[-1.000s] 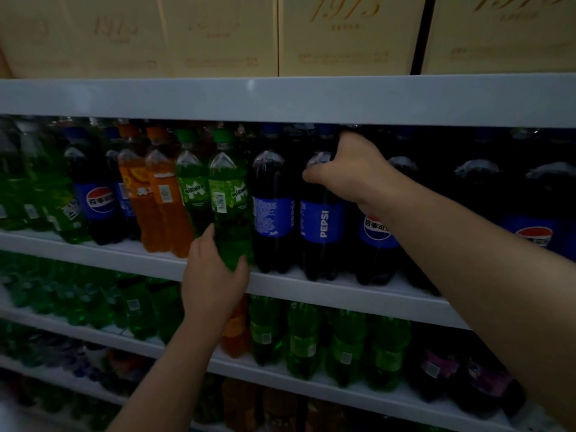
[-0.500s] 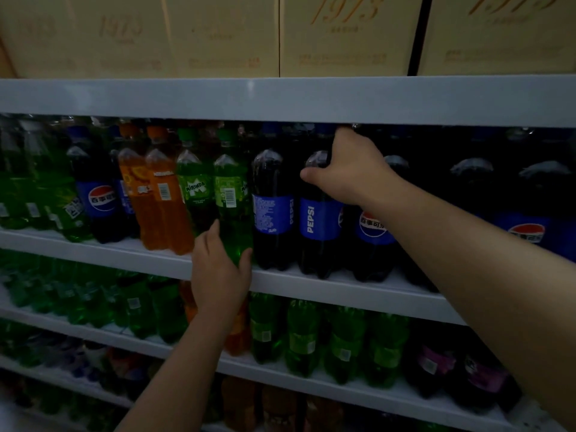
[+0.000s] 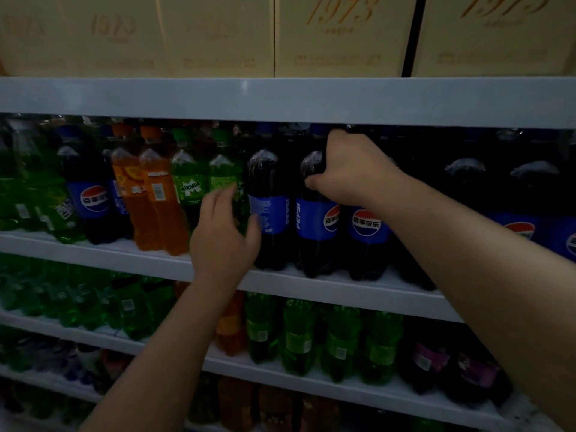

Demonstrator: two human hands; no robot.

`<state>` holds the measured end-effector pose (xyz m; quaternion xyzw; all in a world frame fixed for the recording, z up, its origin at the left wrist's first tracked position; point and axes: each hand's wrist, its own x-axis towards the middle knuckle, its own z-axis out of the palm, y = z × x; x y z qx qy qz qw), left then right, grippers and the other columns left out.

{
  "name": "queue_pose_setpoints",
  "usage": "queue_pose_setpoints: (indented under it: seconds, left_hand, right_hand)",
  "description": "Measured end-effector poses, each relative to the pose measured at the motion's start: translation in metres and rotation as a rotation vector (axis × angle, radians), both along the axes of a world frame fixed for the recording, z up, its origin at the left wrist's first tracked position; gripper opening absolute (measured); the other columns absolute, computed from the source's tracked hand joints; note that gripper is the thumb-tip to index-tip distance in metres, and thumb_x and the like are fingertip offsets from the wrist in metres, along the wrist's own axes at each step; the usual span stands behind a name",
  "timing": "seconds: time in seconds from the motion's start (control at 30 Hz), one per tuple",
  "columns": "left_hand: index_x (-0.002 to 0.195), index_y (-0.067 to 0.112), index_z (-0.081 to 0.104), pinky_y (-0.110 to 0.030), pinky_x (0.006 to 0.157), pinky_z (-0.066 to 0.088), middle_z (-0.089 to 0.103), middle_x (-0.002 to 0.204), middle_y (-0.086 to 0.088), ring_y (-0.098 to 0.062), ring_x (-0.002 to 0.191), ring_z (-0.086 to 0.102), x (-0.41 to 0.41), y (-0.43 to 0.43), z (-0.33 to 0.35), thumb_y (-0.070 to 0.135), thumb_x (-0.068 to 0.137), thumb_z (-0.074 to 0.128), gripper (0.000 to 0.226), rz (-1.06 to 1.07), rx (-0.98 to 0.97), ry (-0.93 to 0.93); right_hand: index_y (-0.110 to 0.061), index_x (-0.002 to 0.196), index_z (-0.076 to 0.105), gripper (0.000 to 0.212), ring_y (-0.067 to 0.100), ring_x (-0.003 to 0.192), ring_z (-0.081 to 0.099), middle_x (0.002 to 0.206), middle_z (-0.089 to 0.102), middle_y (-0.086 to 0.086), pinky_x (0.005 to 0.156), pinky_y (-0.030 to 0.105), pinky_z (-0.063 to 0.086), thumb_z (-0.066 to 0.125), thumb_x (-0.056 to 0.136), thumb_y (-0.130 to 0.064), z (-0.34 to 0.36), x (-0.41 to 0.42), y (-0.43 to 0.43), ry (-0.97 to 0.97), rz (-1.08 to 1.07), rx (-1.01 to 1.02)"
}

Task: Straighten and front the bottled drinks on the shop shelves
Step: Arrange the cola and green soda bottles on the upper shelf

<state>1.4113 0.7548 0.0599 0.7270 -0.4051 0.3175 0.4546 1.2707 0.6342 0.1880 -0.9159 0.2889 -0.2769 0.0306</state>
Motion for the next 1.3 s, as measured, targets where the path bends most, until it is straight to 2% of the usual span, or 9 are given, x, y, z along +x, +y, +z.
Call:
queue_pose_setpoints:
  seconds: [0.13,0.33,0.43,0.6,0.67,0.87,1.03,1.13,1.3]
  left_hand:
    - [0.136,0.009,0.046,-0.024,0.092,0.036,0.054,0.129,-0.011,-0.021,0.117,0.05,0.012,-0.009,0.057,0.025,0.088,0.06,0.052,-0.067,0.083,-0.043]
    - [0.1,0.023,0.05,-0.024,0.055,0.044,0.053,0.082,0.01,-0.012,0.074,0.055,0.018,-0.025,0.107,0.032,0.08,0.059,0.024,-0.222,0.39,0.215]
    - [0.103,0.022,0.055,-0.026,0.05,0.052,0.064,0.088,0.0,-0.014,0.068,0.065,0.024,-0.026,0.115,0.027,0.079,0.066,0.027,-0.342,0.414,0.363]
    - [0.095,0.029,0.059,-0.019,0.043,0.048,0.069,0.082,0.002,-0.009,0.054,0.066,0.031,-0.02,0.114,0.021,0.076,0.077,0.027,-0.456,0.344,0.415]
    - [0.104,0.024,0.062,-0.02,0.045,0.049,0.069,0.089,0.004,-0.009,0.058,0.066,0.035,-0.019,0.113,0.029,0.072,0.081,0.038,-0.419,0.32,0.403]
    - [0.111,0.019,0.059,-0.022,0.065,0.046,0.059,0.096,0.01,-0.008,0.083,0.057,0.025,-0.021,0.106,0.062,0.054,0.08,0.075,-0.093,0.266,0.135]
    - [0.118,0.017,0.056,-0.031,0.079,0.046,0.06,0.111,-0.007,-0.024,0.1,0.057,0.02,-0.019,0.101,0.059,0.074,0.066,0.061,-0.087,0.332,0.009]
    - [0.124,0.018,0.052,-0.031,0.077,0.04,0.056,0.114,-0.012,-0.03,0.102,0.054,0.022,-0.015,0.103,0.044,0.082,0.056,0.05,-0.164,0.396,0.006]
    - [0.115,0.025,0.04,-0.024,0.053,0.044,0.057,0.089,0.007,-0.011,0.076,0.06,0.033,-0.012,0.111,0.03,0.078,0.062,0.044,-0.323,0.478,0.193]
  right_hand:
    - [-0.019,0.076,0.039,0.047,0.017,0.065,0.042,0.07,0.038,-0.005,0.049,0.026,0.032,0.077,0.067,-0.046,0.002,0.0,0.005,-0.034,-0.077,-0.087]
    - [-0.017,0.087,0.053,0.05,0.023,0.066,0.046,0.073,0.048,0.002,0.054,0.031,0.03,0.072,0.068,-0.059,-0.004,0.002,0.015,-0.029,-0.178,-0.374]
    - [-0.02,0.074,0.038,0.053,0.019,0.066,0.043,0.064,0.032,-0.005,0.055,0.029,0.034,0.069,0.066,-0.062,-0.001,-0.002,0.008,-0.009,-0.165,-0.25]
    - [-0.029,0.063,0.036,0.037,0.013,0.068,0.049,0.071,0.047,-0.006,0.057,0.026,0.043,0.071,0.074,-0.033,0.004,0.001,-0.002,0.013,0.012,0.12]
    - [-0.027,0.063,0.037,0.042,0.007,0.059,0.041,0.066,0.043,-0.009,0.046,0.021,0.03,0.077,0.071,-0.038,0.002,0.002,-0.002,-0.051,0.004,0.117]
    - [-0.023,0.079,0.044,0.057,0.017,0.068,0.044,0.066,0.036,-0.008,0.048,0.024,0.031,0.075,0.057,-0.065,-0.013,0.005,-0.001,-0.206,-0.116,-0.085]
    - [-0.017,0.103,0.055,0.061,0.023,0.083,0.056,0.096,0.057,0.002,0.063,0.031,0.045,0.064,0.064,-0.064,-0.012,0.001,-0.005,-0.102,-0.119,-0.048]
    - [-0.016,0.095,0.057,0.043,0.021,0.074,0.06,0.091,0.063,0.003,0.069,0.038,0.055,0.068,0.069,-0.049,-0.003,-0.003,-0.006,-0.071,0.0,0.133]
    - [-0.012,0.094,0.059,0.045,0.018,0.077,0.058,0.091,0.062,0.004,0.069,0.033,0.054,0.077,0.069,-0.045,-0.002,-0.007,-0.005,-0.143,0.009,0.132]
